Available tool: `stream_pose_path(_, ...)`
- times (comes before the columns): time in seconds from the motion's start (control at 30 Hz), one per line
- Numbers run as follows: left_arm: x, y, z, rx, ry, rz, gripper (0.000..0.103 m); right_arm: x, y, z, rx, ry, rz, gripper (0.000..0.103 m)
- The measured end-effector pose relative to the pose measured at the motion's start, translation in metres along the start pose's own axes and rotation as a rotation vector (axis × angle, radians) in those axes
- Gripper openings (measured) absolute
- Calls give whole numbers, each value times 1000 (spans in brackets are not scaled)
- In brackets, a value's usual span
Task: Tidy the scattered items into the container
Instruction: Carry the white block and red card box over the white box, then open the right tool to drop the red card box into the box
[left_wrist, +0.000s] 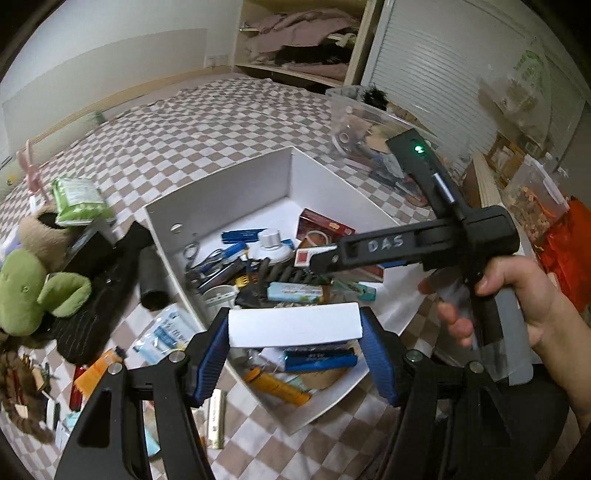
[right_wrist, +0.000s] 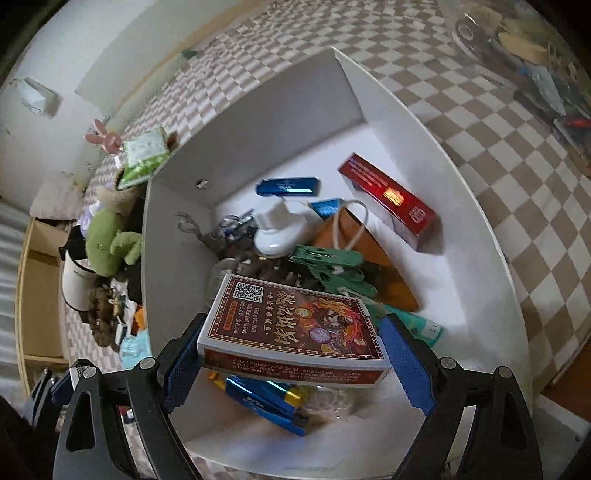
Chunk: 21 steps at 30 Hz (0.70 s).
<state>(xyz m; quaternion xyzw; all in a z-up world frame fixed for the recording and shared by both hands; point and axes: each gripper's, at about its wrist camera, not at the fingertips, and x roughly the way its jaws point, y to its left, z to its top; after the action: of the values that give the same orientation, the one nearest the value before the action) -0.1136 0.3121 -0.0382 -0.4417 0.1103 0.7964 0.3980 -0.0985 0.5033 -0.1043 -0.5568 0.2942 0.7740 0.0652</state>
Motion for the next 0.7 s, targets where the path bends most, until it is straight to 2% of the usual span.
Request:
stream_pose_path(0.37, 37, -10, 4, 51, 50, -10, 67, 15, 1, 6, -72, -12, -147, 91)
stream_pose_path(0.57, 54, -13, 1, 79, 87, 3, 67, 8, -2, 4, -46, -24, -138, 91)
stream_pose_path(0.7, 61, -18, 0, 96, 103, 3, 67, -13, -4, 5, 0, -68, -64, 91)
